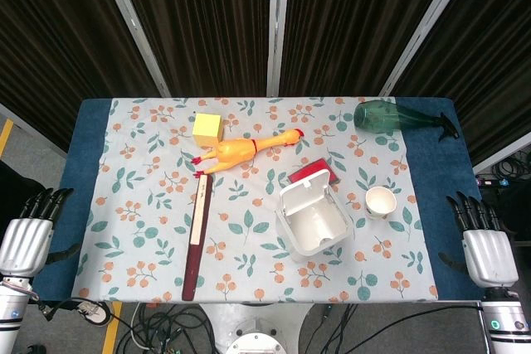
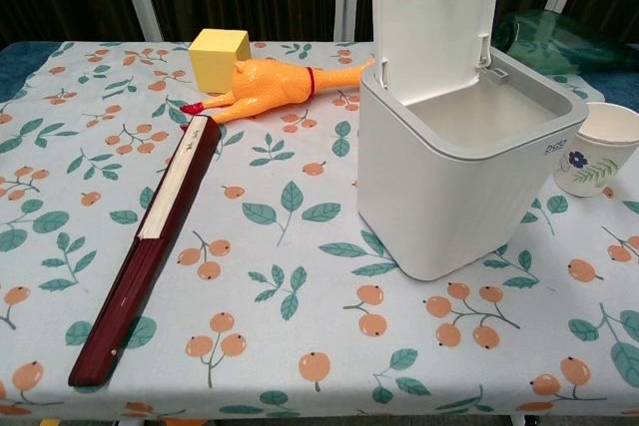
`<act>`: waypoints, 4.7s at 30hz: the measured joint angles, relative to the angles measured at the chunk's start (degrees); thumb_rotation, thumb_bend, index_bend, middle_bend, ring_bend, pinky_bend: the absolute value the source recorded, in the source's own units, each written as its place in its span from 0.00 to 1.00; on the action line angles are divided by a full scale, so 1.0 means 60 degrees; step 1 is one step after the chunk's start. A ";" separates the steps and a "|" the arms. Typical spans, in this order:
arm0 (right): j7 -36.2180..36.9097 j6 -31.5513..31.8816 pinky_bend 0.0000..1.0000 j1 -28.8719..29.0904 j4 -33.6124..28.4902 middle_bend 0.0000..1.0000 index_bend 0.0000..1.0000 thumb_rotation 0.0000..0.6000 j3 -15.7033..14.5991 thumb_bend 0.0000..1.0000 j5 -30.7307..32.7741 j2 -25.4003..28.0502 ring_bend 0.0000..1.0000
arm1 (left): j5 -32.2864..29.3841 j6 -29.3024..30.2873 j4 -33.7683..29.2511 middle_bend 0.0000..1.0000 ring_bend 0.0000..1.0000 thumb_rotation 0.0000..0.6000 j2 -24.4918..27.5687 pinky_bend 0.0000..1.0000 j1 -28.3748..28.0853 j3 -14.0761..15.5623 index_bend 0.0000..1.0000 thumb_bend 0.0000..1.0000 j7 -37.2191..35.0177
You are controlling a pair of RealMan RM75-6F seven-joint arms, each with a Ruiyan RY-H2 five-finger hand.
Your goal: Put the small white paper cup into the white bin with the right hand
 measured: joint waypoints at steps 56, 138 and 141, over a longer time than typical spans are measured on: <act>-0.2740 -0.4603 0.55 0.3903 0.0235 0.22 0.09 1.00 0.0699 0.19 0.3483 -0.1453 0.22 | -0.0328 -0.0547 0.0472 0.12 0.09 1.00 -0.0173 0.16 -0.0067 0.0127 0.09 0.10 -0.0645; 0.0774 -0.0012 0.00 0.1043 -0.0154 0.00 0.00 1.00 0.0207 0.01 0.0871 0.1227 0.00 | -0.0120 -0.0105 0.0314 0.12 0.09 1.00 -0.0106 0.16 -0.0023 0.0033 0.09 0.10 -0.0433; 0.0902 -0.0057 0.00 0.0651 0.0622 0.00 0.00 1.00 0.0109 0.02 0.1457 0.0982 0.00 | -0.0140 -0.0096 0.0311 0.12 0.09 1.00 -0.0096 0.16 -0.0023 0.0010 0.09 0.10 -0.0411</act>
